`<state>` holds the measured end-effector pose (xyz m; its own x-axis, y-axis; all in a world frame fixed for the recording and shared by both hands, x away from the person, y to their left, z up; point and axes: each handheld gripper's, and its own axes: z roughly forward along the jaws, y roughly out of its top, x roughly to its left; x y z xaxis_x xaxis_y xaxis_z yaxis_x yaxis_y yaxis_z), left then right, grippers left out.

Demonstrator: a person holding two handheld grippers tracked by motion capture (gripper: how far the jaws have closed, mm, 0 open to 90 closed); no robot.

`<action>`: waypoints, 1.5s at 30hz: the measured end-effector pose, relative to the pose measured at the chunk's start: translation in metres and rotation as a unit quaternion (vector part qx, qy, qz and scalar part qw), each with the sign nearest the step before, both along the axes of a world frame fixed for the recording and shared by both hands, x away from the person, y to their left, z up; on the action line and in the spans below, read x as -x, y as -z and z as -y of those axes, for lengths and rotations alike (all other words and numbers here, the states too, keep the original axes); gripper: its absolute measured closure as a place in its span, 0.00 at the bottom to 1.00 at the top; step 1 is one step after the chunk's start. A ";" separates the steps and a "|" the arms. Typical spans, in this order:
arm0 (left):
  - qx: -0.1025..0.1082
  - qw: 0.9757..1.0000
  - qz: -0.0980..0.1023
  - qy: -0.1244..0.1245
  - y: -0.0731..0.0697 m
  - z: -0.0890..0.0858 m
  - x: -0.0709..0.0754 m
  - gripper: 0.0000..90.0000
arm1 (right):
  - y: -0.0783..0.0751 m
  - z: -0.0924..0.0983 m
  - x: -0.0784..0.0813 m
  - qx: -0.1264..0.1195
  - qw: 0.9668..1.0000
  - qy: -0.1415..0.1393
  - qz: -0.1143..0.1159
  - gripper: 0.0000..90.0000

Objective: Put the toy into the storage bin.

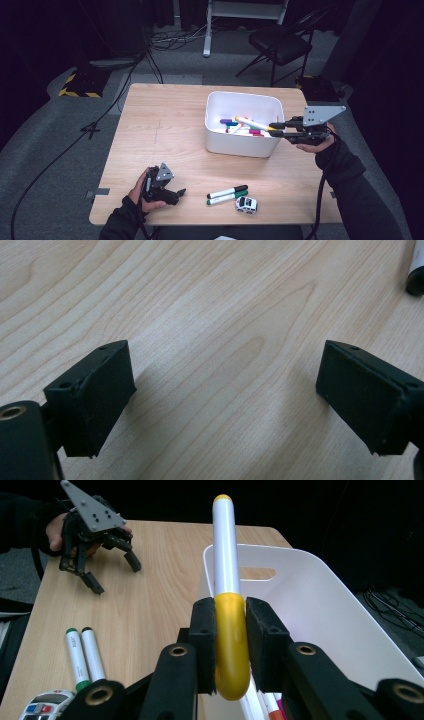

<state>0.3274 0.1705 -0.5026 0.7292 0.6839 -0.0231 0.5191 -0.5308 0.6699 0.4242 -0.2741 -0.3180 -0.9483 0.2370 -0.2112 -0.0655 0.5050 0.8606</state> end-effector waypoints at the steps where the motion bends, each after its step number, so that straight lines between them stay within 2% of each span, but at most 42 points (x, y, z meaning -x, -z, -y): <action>1: 0.000 1.000 0.000 0.000 0.000 0.000 0.000 0.10 | 0.000 0.000 -0.003 -0.001 1.000 0.005 -0.004 0.84; 17: 0.000 1.000 0.000 0.000 0.000 0.000 0.000 0.10 | 0.009 -0.011 -0.048 0.023 0.998 0.049 -0.027 0.84; 22: -0.002 1.000 0.000 0.002 0.000 0.000 0.000 0.10 | 0.011 -0.015 -0.055 0.026 0.998 0.051 -0.034 0.84; 27: 0.000 1.000 -0.001 0.000 0.000 0.000 0.000 0.10 | 0.016 -0.023 -0.061 0.046 0.996 0.058 -0.042 0.84; 35: 0.000 1.000 0.000 0.000 0.000 0.000 0.000 0.10 | 0.022 -0.028 -0.070 0.062 0.995 0.059 -0.048 0.84; 40: 0.000 1.000 0.000 0.000 0.000 0.000 0.000 0.10 | 0.028 -0.029 -0.077 0.079 0.993 0.068 -0.057 0.84; 45: 0.000 1.000 0.000 0.000 0.000 0.000 0.000 0.10 | 0.033 -0.031 -0.080 0.108 0.990 0.069 -0.061 0.84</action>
